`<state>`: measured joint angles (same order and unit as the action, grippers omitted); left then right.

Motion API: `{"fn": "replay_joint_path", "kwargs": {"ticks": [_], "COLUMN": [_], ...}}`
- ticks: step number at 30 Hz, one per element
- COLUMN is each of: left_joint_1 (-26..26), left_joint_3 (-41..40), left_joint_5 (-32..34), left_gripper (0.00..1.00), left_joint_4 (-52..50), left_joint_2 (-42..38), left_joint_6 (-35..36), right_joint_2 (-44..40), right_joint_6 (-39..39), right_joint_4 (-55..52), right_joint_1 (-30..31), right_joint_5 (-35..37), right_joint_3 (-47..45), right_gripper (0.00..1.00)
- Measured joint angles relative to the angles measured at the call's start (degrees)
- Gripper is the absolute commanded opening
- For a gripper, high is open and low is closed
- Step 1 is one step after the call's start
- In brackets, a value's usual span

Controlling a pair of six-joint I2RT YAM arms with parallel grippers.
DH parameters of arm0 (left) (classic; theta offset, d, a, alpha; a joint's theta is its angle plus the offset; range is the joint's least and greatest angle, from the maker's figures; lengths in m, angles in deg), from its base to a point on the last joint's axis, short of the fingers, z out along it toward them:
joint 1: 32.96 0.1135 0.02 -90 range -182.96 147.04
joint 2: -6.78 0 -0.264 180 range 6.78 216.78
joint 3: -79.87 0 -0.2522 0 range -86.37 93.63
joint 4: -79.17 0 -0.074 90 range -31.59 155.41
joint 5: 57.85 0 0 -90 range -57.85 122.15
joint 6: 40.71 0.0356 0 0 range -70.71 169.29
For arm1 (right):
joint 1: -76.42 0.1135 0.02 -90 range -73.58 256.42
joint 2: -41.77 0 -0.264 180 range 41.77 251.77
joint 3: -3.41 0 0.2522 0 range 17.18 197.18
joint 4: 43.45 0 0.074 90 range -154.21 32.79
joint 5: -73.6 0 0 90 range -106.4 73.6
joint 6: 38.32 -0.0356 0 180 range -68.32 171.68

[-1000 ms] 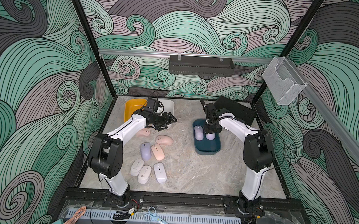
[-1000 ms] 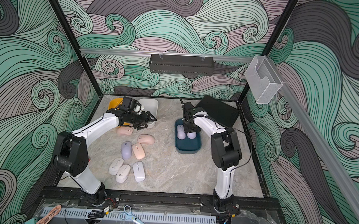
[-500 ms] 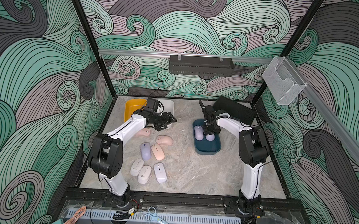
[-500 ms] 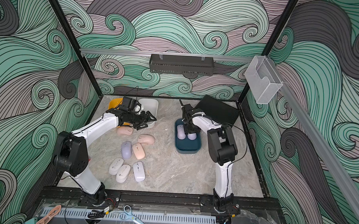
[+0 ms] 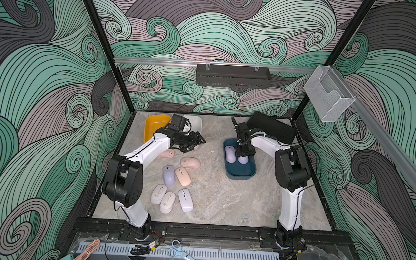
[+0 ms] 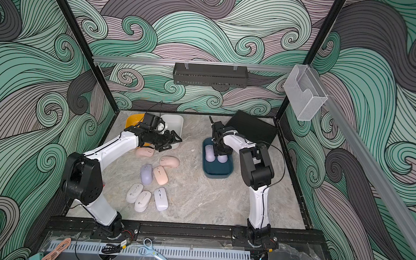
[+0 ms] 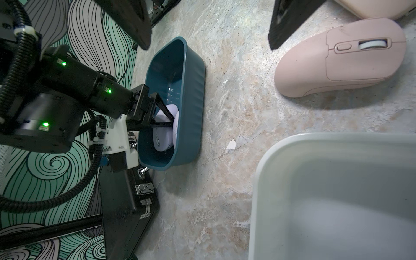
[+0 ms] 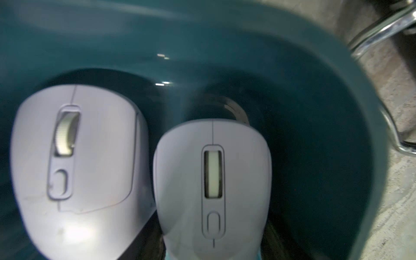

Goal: Place the mice by color into the storage box
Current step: Place the mouse in the storage box.

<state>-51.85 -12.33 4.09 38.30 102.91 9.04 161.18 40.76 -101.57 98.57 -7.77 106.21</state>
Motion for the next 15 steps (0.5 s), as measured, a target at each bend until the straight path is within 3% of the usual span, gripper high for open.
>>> {"fn": "replay_joint_path", "kwargs": {"ticks": [15], "left_joint_1": [-0.31], "left_joint_3": [0.2], "left_joint_5": [0.92], "left_gripper": [0.8], "left_joint_4": [-0.33], "left_joint_2": [0.0], "left_joint_6": [0.2], "right_joint_2": [0.57], "right_joint_6": [-0.96], "right_joint_4": [0.55], "right_joint_1": [-0.07], "right_joint_5": [-0.96], "right_joint_3": [0.98], "right_gripper": [0.62]}}
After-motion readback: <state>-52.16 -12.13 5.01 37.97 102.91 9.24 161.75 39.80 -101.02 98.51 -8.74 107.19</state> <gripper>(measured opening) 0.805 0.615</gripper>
